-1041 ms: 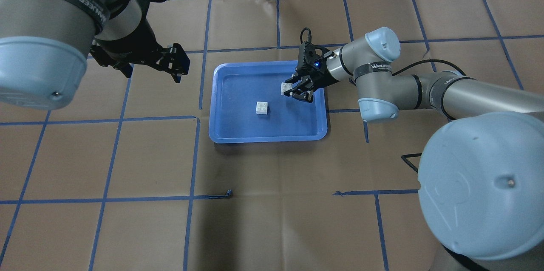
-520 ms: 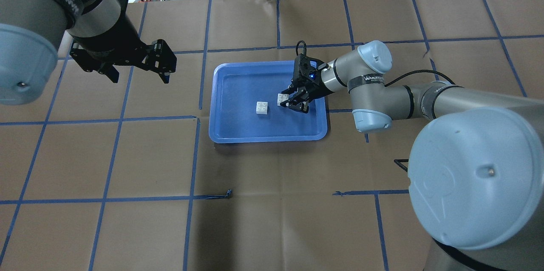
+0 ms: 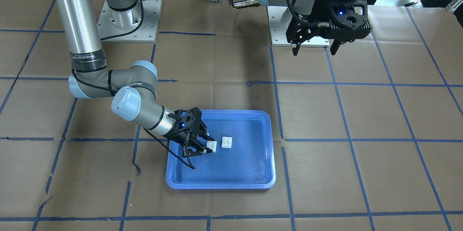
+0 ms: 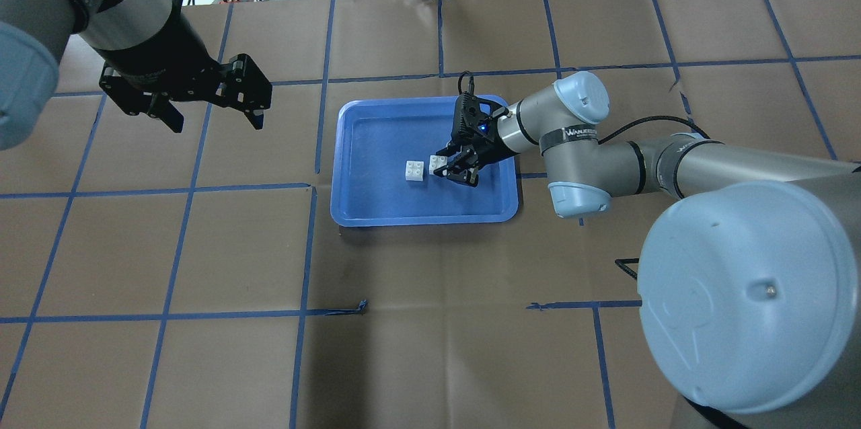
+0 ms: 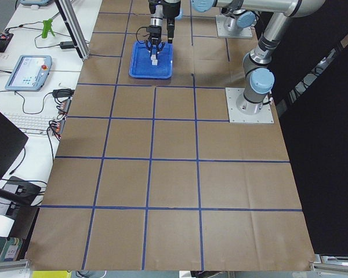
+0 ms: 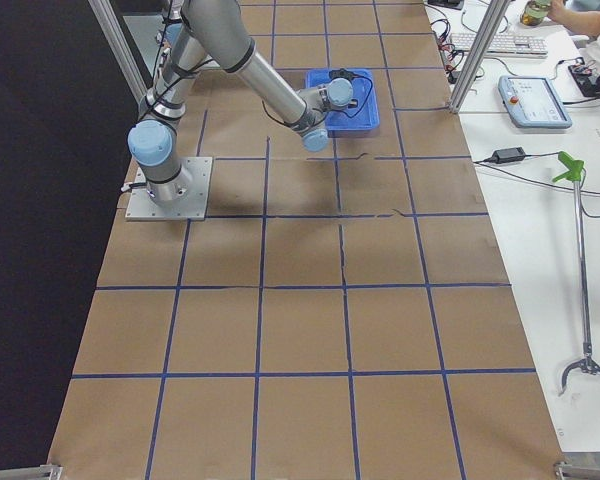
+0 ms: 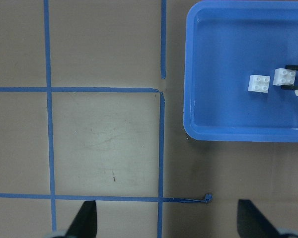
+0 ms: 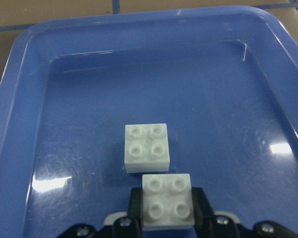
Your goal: Assemble white blocks and place on blue tray
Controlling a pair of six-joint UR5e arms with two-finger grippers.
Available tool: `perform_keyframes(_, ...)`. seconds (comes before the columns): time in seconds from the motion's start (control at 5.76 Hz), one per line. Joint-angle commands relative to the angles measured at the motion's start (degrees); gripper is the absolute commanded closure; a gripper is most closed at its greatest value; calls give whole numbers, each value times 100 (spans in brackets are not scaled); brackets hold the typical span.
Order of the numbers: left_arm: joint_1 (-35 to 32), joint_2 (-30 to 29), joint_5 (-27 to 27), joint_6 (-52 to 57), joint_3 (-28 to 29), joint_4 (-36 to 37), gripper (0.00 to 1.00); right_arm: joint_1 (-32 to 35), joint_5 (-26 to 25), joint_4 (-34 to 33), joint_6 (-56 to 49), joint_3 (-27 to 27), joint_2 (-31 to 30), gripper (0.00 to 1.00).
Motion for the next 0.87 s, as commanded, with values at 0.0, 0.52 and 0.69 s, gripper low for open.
perform_keyframes(0.0,17,-2,6,0,-5,19,1,63,0,-79,9,0,-3,83)
perform_keyframes(0.52,17,-2,15,0,-5,28,1,107,0,-124,17,70,-12,83)
perform_keyframes(0.69,17,-2,15,0,-5,28,1,107,0,-150,17,88,-12,83)
